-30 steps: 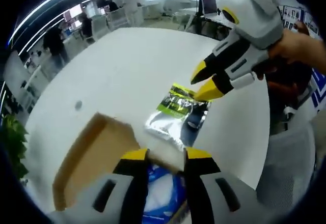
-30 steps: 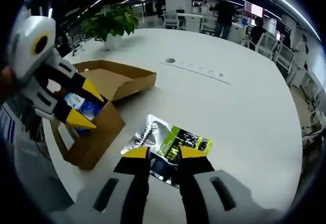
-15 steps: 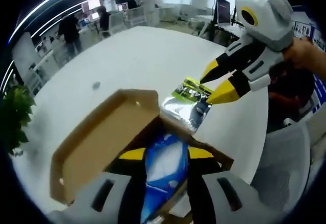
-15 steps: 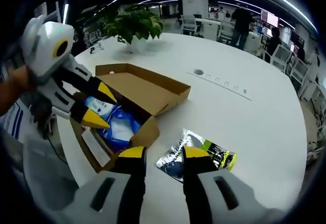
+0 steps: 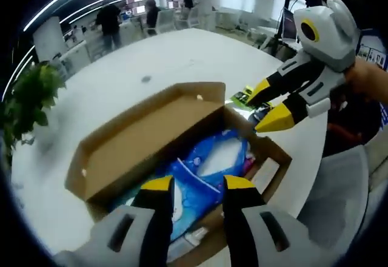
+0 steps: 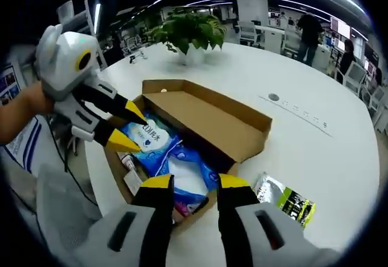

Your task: Operate the shoe box by opening the lid, removing the specified soft item, and placing it in the target area until the item is outside and the box remains undamaged.

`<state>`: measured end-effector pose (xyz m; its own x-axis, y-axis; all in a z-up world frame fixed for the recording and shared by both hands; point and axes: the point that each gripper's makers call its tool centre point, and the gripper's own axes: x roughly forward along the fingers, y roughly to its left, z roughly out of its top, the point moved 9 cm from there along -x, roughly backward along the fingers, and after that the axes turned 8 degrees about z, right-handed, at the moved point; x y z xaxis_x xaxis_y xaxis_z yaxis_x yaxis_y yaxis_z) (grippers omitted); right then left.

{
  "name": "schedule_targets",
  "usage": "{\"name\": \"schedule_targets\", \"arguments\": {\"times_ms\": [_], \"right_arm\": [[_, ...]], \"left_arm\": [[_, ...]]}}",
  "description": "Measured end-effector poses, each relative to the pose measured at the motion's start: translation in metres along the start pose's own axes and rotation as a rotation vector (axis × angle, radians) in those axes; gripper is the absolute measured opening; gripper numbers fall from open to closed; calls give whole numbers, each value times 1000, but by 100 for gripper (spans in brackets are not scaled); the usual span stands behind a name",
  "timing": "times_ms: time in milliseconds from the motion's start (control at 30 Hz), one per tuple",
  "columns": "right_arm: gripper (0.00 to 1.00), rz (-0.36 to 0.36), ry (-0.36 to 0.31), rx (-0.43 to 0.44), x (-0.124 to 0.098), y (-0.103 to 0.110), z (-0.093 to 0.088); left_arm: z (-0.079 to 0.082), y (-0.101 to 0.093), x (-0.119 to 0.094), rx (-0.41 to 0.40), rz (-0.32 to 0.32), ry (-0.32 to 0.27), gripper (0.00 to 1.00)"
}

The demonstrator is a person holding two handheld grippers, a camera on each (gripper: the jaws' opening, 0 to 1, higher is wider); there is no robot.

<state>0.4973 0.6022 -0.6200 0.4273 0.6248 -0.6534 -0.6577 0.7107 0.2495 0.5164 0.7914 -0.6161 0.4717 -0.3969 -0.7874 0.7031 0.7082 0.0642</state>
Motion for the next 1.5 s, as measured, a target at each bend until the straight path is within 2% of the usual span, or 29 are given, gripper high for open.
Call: {"name": "schedule_targets", "arguments": {"times_ms": [467,667,767,900,1067,1200,1500], "right_arm": [[23,95,9,-25,62,16,11],[22,103,25,-28,87,14,15],[20,102,34,-18,98,12,16],[19,92,81,8,111,7,15],[18,90,103,16,123,6,14],[10,67,122,12,129,6,12],[1,46,100,9,116,8,16]], "left_arm": [[-41,37,-20,-110,67,12,30],[-53,46,-26,-141,82,15,30],[-57,50,-32,-161,92,-2,30],[-63,55,-37,-182,104,-13,30],[-68,60,-44,-210,119,-30,30],[-70,62,-44,-223,122,-38,29],[-73,58,-36,-227,114,-26,29]]}}
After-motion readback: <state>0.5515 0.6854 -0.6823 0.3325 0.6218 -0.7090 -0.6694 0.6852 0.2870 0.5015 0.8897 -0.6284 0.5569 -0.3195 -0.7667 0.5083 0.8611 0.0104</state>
